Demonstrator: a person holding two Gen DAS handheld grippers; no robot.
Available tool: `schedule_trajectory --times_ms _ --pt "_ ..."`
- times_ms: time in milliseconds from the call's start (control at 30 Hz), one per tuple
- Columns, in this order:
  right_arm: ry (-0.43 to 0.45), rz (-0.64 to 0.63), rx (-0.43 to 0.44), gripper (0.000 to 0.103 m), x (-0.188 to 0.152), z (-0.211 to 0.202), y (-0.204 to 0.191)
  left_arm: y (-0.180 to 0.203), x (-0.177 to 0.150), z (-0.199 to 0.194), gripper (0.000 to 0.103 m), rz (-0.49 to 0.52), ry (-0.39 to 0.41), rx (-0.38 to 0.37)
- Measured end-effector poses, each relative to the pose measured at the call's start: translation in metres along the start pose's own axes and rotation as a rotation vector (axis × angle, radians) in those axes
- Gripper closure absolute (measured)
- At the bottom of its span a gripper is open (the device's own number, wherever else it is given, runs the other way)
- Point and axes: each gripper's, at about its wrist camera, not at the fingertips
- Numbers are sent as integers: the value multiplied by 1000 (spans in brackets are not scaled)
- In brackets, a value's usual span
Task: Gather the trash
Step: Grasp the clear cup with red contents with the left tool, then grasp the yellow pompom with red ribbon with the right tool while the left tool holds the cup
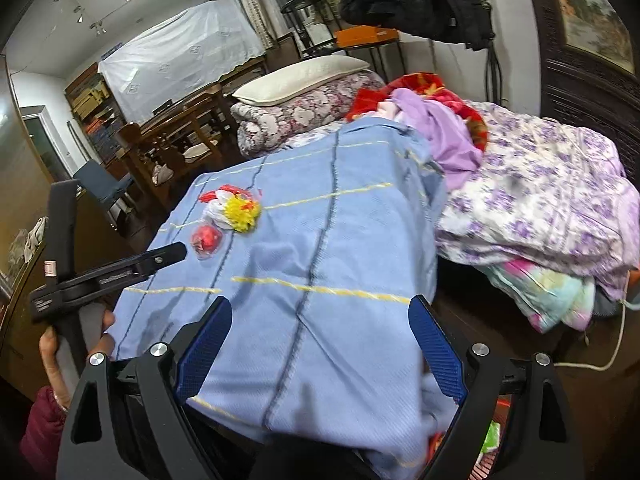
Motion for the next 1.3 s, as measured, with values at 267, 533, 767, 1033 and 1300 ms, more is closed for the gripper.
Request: schedule_trajectory --times_ms 267,533,767,1033,1300 --pt "-26 -31 36 15 18 42 -25 -35 13 40 30 -36 -34 35" --pt "-34 -55 65 15 35 80 -49 -39 20 71 47 -24 -65 34" --pt "-53 -58 127 15 52 117 -70 -51 15 58 53 -43 -37 18" --pt "-91 -97 142 37 61 168 -94 -61 17 28 53 -42 17 43" --pt "-126 -86 128 47 66 206 -102 -69 18 28 53 -52 19 48"
Point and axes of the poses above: each gripper's, at about its wrist camera, not at the fingertips, and z roughly the way its jaws point, y to its right, x to its top, and after that the axes turned 6 degrees about y, right-handed
